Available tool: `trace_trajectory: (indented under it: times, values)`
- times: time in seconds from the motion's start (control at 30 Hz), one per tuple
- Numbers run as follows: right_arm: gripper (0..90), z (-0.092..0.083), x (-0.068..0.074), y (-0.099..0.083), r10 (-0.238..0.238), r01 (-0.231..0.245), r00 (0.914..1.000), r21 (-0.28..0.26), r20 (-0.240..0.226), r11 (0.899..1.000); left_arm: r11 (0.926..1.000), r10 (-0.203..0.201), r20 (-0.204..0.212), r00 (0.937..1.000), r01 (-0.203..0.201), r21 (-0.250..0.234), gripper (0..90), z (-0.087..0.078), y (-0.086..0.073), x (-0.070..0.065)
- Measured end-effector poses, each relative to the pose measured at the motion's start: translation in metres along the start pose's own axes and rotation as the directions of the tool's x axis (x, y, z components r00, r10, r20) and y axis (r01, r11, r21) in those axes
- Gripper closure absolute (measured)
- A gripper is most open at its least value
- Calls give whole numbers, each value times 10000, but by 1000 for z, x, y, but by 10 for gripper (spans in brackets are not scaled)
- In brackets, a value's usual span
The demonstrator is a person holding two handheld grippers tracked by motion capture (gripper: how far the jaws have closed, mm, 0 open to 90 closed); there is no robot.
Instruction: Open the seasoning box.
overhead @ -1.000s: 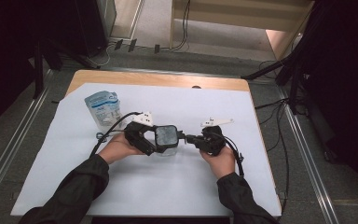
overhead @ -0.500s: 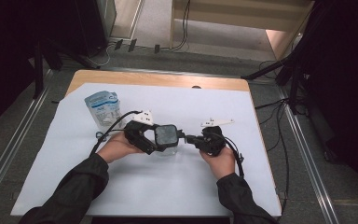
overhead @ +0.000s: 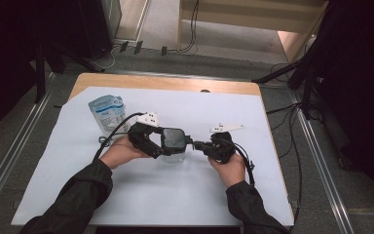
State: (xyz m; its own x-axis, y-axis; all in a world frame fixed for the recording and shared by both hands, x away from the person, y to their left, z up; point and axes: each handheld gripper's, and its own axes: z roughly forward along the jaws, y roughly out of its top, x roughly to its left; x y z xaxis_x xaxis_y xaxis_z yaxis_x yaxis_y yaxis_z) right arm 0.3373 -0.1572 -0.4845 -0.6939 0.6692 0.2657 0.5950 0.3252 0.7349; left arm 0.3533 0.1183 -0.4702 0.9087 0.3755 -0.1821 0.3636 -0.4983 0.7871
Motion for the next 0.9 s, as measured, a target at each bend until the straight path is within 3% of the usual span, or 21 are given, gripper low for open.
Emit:
trace_trajectory:
  times: [0.63,0.83,0.87,0.9]
  values:
    - [900,0,1,0,4,-4,10000,-5,-11,10000,9994,264,-317,9991,-257,229,135,-5,13,-9]
    - [900,0,2,1,-17,16,10000,-65,-67,10000,9996,179,-362,9992,-171,233,136,-7,14,-9]
    - [900,0,2,1,-27,26,10000,-62,-65,10000,9998,127,-329,9994,-122,155,159,-7,14,-8]
    - [900,0,2,1,-27,26,10000,-62,-65,10000,10000,10,30,10000,-10,22,159,-9,14,-7]
